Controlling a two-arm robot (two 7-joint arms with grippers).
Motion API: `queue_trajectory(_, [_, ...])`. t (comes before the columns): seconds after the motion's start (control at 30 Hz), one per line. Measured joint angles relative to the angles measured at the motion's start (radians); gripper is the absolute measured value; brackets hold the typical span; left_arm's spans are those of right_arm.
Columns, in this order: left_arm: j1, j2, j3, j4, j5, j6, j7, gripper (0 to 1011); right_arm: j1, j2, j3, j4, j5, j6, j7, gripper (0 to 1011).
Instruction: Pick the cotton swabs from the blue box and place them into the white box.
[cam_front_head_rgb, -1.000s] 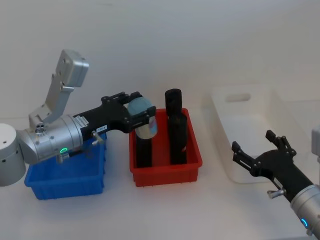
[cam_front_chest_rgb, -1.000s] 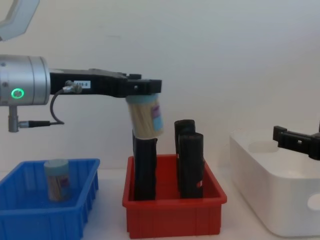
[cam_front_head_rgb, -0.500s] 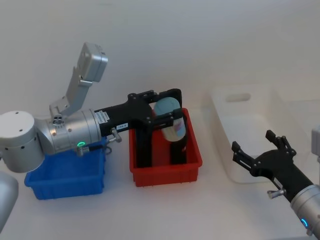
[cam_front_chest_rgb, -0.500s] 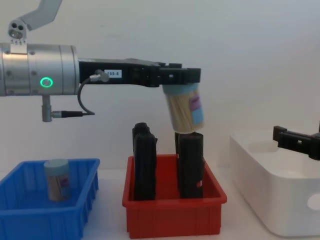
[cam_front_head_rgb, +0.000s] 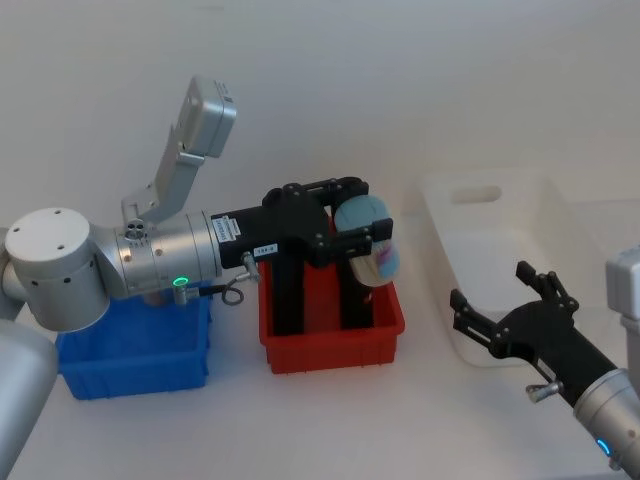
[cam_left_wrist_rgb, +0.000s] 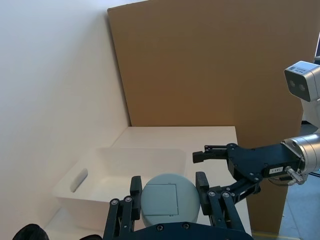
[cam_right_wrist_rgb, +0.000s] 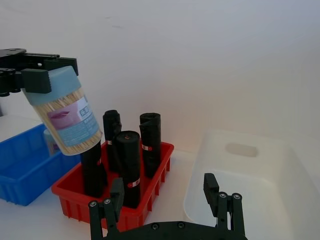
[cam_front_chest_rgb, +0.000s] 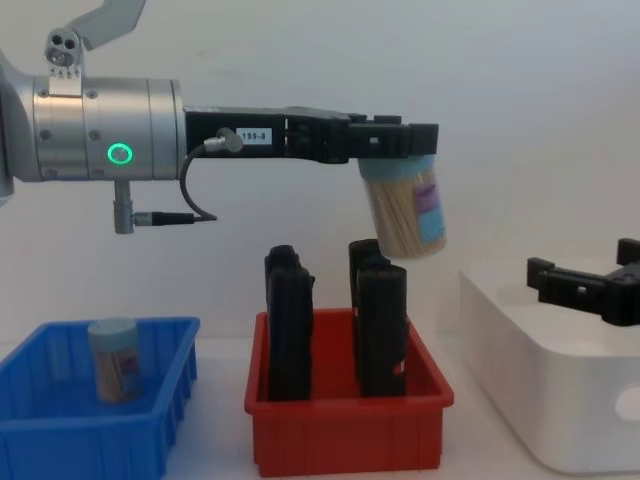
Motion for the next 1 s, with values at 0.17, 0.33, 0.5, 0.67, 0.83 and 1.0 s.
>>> queue_trajectory(0.17, [-0.006, -0.004, 0.003, 0.005, -0.001, -0.002, -0.010, 654, 0.009, 0.002, -0.005, 0.000, -0.029, 0.012, 0.039, 1002])
queue_trajectory(0.33, [-0.010, -0.007, 0.005, 0.009, -0.002, -0.003, -0.017, 654, 0.018, 0.006, -0.010, -0.001, -0.060, 0.021, 0.081, 1002])
queue_trajectory(0.5, [-0.012, -0.009, 0.007, 0.012, -0.002, -0.003, -0.023, 654, 0.028, 0.009, -0.013, -0.005, -0.086, 0.025, 0.119, 1002])
queue_trajectory(0.67, [-0.013, -0.010, 0.008, 0.013, -0.003, -0.004, -0.026, 654, 0.044, 0.011, -0.015, -0.012, -0.112, 0.029, 0.157, 1002])
queue_trajectory(0.83, [-0.015, -0.011, 0.008, 0.014, -0.003, -0.005, -0.028, 654, 0.063, 0.012, -0.015, -0.017, -0.131, 0.032, 0.193, 1002])
queue_trajectory(1.0, [-0.015, -0.011, 0.009, 0.015, -0.003, -0.005, -0.029, 654, 0.085, 0.011, -0.015, -0.017, -0.144, 0.036, 0.221, 1002])
